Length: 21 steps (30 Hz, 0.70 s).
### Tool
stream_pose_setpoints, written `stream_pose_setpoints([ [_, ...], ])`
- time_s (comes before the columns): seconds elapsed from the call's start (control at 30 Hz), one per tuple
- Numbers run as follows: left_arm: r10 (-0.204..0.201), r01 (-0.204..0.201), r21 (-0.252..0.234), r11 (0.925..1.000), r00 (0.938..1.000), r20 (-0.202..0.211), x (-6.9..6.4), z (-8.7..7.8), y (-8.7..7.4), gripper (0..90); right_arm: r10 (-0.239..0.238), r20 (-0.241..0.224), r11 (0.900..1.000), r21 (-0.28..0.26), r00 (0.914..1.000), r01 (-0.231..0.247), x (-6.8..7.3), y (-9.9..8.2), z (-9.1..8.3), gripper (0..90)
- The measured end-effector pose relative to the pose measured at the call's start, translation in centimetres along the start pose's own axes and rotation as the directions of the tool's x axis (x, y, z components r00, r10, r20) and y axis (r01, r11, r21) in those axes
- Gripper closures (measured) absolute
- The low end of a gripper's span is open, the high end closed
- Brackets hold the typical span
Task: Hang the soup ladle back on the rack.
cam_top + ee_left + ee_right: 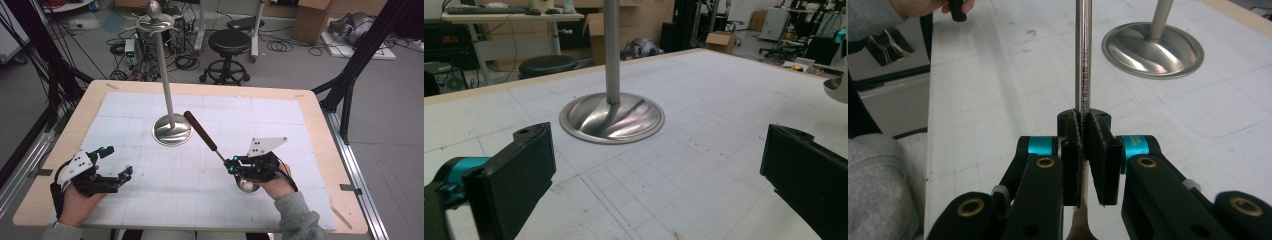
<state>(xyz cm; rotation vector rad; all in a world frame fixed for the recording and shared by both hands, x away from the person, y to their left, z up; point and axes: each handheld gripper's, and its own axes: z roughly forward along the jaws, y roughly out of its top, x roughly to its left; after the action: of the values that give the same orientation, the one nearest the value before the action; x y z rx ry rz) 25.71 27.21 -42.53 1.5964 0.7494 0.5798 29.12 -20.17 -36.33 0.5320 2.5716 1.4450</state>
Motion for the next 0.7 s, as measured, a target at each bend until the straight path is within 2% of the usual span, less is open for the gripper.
stream_pose_setpoints([
  [0.17, -0.002, 0.002, 0.005, 1.0, 1.0, 0.002, 0.0, 0.1, 0.0, 1.7, 0.009, -0.001, 0.9989, -0.045, 1.0, -0.009, -0.5, 0.3, -0.4, 84.8],
  [0.3, -0.001, 0.001, 0.006, 1.0, 1.0, 0.003, 0.0, 0.1, 0.0, 1.7, 0.013, 0.005, 0.9983, -0.056, 0.9999, -0.013, -1.1, 0.4, -0.7, 84.8],
  [0.47, -0.004, 0.004, 0.003, 1.0, 1.0, 0.003, 0.0, 0.1, 0.0, 1.8, 0.001, -0.034, 0.9963, -0.085, 0.9994, -0.003, -1.9, 0.6, -0.8, 84.8],
  [0.7, 0.0, 0.0, 0.004, 1.0, 1.0, 0.004, 0.0, 0.1, 0.0, 1.7, -0.001, -0.051, 0.9929, -0.119, 0.9987, -0.005, -2.5, 1.5, -1.0, 84.8],
])
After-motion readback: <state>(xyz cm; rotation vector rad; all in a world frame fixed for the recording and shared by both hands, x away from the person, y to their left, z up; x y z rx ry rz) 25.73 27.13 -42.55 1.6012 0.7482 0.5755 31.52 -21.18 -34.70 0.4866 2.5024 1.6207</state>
